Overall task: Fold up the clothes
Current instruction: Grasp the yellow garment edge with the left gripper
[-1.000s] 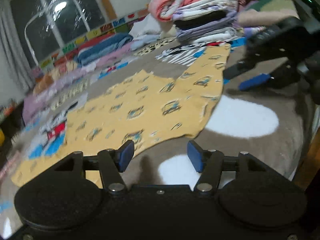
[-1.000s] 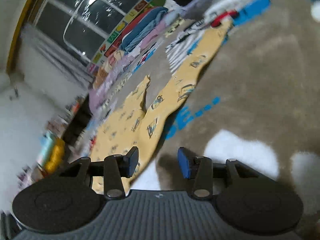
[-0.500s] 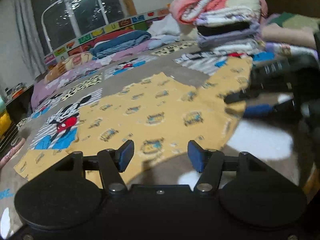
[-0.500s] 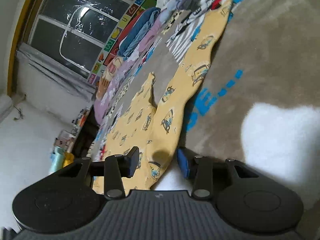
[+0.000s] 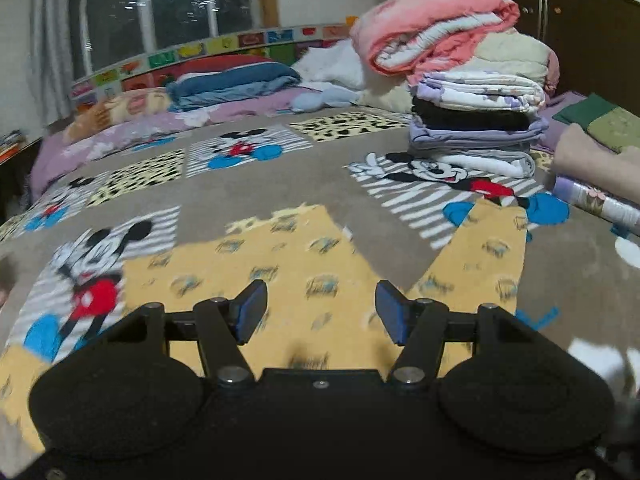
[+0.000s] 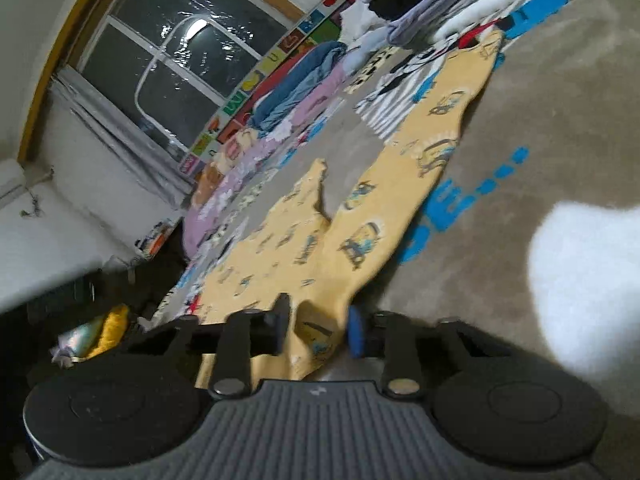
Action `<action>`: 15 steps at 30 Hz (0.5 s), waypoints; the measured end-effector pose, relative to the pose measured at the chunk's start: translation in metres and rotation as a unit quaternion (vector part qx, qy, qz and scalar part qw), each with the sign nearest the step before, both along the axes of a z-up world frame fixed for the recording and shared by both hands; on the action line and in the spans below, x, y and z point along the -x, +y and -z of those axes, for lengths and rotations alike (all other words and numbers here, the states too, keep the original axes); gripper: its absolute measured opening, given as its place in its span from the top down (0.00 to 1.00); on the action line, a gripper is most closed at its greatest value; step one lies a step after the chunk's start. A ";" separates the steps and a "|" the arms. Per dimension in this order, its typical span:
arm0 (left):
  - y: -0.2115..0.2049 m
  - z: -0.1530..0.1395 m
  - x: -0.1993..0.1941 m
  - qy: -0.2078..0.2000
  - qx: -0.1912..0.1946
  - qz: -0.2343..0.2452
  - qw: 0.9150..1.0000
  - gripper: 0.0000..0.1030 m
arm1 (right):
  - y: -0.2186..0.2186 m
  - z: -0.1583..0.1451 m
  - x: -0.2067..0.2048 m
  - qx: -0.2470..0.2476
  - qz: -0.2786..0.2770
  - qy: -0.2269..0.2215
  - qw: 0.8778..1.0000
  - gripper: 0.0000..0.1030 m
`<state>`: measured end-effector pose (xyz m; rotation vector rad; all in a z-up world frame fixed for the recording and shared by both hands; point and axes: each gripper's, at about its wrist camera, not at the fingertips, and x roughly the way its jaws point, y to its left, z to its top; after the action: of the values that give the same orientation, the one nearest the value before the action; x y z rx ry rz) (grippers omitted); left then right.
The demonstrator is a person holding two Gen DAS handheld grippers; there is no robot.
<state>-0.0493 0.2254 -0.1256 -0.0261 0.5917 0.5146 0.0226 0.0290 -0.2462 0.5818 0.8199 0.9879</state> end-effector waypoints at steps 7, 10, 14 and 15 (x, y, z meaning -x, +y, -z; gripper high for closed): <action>0.044 0.008 -0.101 0.087 0.035 0.017 0.995 0.56 | 0.007 0.000 0.001 0.028 0.003 -0.036 0.999 0.93; 0.056 0.017 -0.140 0.137 0.052 0.022 0.989 0.64 | 0.011 -0.003 0.001 0.039 0.001 -0.047 0.998 0.92; 0.066 0.031 -0.179 0.196 0.061 0.014 0.979 0.64 | 0.011 -0.005 0.004 0.045 -0.004 -0.059 0.997 0.90; 0.068 0.035 -0.187 0.210 0.062 0.011 0.976 0.64 | 0.010 -0.003 0.004 0.044 -0.005 -0.060 0.997 0.91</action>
<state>0.1377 0.2935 -0.1605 -0.0287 1.0360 0.4631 0.0186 0.0393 -0.2431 0.4384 0.7563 0.9822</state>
